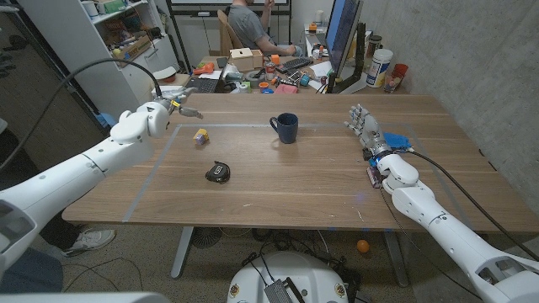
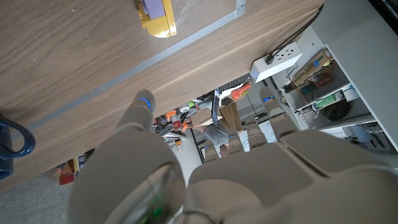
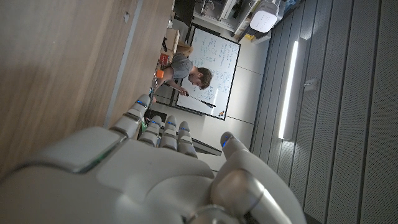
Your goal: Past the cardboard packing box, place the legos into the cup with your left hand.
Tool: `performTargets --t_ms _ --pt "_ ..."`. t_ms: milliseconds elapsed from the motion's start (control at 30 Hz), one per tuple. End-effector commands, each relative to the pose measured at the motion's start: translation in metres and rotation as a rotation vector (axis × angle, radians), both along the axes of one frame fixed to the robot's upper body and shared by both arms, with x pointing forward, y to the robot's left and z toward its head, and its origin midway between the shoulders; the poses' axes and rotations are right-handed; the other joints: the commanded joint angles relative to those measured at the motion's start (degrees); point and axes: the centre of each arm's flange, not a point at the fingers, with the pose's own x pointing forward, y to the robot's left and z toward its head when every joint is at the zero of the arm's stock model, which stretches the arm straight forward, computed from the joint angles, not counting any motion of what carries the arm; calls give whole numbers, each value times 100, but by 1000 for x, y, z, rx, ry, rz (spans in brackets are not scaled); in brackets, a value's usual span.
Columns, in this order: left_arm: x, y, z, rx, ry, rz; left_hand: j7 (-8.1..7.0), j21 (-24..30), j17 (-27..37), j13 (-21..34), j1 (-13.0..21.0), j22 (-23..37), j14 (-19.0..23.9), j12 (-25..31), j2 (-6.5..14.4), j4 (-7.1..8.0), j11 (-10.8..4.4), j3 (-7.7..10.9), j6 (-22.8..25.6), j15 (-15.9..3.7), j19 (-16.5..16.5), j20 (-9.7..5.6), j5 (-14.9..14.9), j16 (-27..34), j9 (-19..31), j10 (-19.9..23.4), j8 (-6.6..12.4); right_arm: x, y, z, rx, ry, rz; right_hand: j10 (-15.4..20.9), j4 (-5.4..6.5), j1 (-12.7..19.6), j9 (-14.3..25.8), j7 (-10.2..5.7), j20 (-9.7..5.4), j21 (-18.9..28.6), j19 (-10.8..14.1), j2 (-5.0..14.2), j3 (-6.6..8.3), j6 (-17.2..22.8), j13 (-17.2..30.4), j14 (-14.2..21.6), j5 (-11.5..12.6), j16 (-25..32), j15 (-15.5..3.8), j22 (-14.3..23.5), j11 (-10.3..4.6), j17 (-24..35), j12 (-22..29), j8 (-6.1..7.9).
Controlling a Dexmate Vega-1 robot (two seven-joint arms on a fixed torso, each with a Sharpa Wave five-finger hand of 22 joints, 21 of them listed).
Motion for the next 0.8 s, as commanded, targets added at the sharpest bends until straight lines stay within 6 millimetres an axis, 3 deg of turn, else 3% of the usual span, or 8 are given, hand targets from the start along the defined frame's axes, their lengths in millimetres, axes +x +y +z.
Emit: performTargets --t_ms 33,400,800 --pt "15 3 -14 -11 29 8 -30 -27 13 17 90 16 37 41 14 12 9 -31 -21 0 46 29 40 39 8 2 41 -3 1 1 -4 -9 -1 41 27 -62 20 -13 1 54 32 10 -15 33 12 41 31 25 38 20 16 28 37 48" --pt "19 0 -19 -12 41 15 -22 -45 16 27 102 16 79 60 -17 30 12 -116 -15 10 77 33 51 52 12 20 51 -6 -1 -1 -2 -10 -6 53 33 -81 20 -20 14 50 26 -3 -29 36 12 48 38 24 42 20 13 26 39 48" --pt "28 -2 -37 -5 78 30 -28 -55 18 39 125 18 118 89 -8 52 -8 -207 18 -18 147 30 70 59 15 64 69 -6 -2 -2 -2 -12 -6 64 38 -95 20 -23 16 50 27 -11 -38 41 12 55 45 23 46 19 22 24 41 49"
